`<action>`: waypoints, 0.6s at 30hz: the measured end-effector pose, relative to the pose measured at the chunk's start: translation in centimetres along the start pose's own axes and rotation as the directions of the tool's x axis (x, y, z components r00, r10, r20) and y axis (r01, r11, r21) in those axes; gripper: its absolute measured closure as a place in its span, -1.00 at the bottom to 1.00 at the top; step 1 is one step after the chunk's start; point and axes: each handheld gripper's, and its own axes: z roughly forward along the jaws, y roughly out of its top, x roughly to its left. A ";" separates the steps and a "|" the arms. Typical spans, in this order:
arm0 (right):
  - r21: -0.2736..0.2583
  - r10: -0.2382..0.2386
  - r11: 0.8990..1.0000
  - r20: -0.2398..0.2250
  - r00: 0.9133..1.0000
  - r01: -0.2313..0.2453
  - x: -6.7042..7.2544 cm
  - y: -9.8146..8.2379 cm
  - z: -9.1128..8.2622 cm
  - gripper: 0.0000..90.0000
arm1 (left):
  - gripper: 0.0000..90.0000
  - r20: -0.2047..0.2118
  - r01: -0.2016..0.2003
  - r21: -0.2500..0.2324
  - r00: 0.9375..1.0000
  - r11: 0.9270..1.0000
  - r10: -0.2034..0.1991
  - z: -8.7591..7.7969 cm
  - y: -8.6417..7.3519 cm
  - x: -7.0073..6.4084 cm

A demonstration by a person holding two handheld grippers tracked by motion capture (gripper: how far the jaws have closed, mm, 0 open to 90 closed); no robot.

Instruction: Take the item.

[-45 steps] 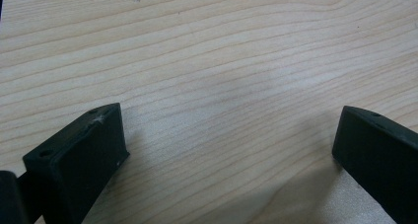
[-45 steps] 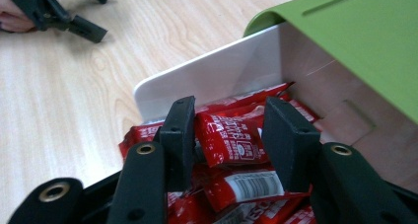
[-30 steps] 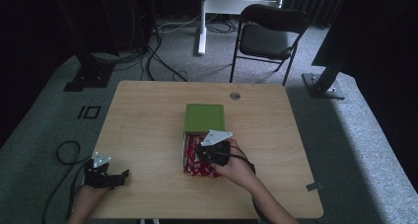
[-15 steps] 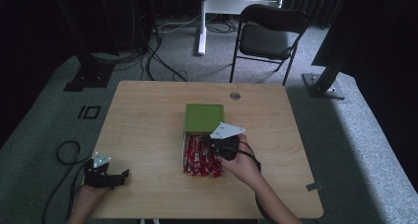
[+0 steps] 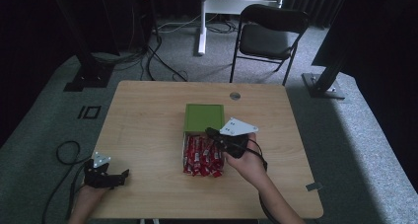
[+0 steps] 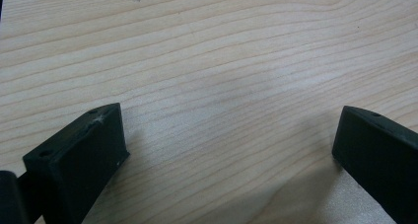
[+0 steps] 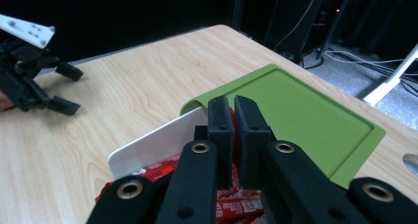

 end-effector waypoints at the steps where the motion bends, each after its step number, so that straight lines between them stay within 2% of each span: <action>1: -0.013 0.011 1.000 0.001 1.000 -0.011 0.0 0.1 -0.2 0.95 | -0.98 0.000 -0.002 0.002 1.000 1.000 0.002 0.0 0.0 0.0; 3: -0.012 0.008 1.000 -0.010 1.000 -0.008 0.0 0.4 -0.5 0.96 | -0.98 0.000 -0.002 0.002 1.000 1.000 0.002 0.0 0.0 0.0; 4: -0.026 0.023 0.999 -0.011 1.000 -0.023 -0.1 0.5 -0.7 0.96 | -0.98 0.000 -0.002 0.002 1.000 1.000 0.002 0.0 0.0 0.0; 5: -0.017 0.014 1.000 -0.017 1.000 -0.014 -0.1 0.7 -0.8 0.96 | -0.98 0.000 -0.002 0.002 1.000 1.000 0.002 0.0 0.0 0.0; 7: -0.035 0.014 0.999 -0.003 1.000 -0.014 -0.1 0.9 -1.1 0.97 | -0.98 0.000 -0.002 0.002 1.000 1.000 0.002 0.0 0.0 0.0; 8: -0.030 0.015 0.999 -0.014 1.000 -0.015 -0.1 1.0 -1.2 0.97 | -0.98 0.000 -0.003 0.002 1.000 1.000 0.003 0.0 0.0 0.0; 9: -0.051 0.031 0.998 -0.016 0.999 -0.031 -0.2 1.0 -1.4 0.97 | -0.98 0.000 -0.002 0.002 1.000 1.000 0.002 0.0 0.0 0.0; 13: -0.053 0.034 0.998 -0.022 0.999 -0.036 -0.2 1.3 -1.9 0.97 | -0.98 0.000 -0.003 0.002 1.000 1.000 0.003 0.0 0.0 0.0; 14: -0.061 0.038 0.997 -0.013 0.999 -0.039 -0.2 1.4 -2.1 0.97 | -0.98 -0.001 -0.003 0.002 1.000 1.000 0.003 0.0 0.0 0.0; 17: -0.075 0.037 0.996 -0.021 0.999 -0.039 -0.2 1.8 -2.6 0.97 | -0.98 -0.001 -0.004 0.002 1.000 1.000 0.004 0.0 0.0 0.0; 18: -0.073 0.041 0.996 -0.037 0.998 -0.043 -0.2 2.0 -2.9 0.97 | -0.98 -0.001 -0.004 0.002 1.000 1.000 0.004 0.0 0.0 0.0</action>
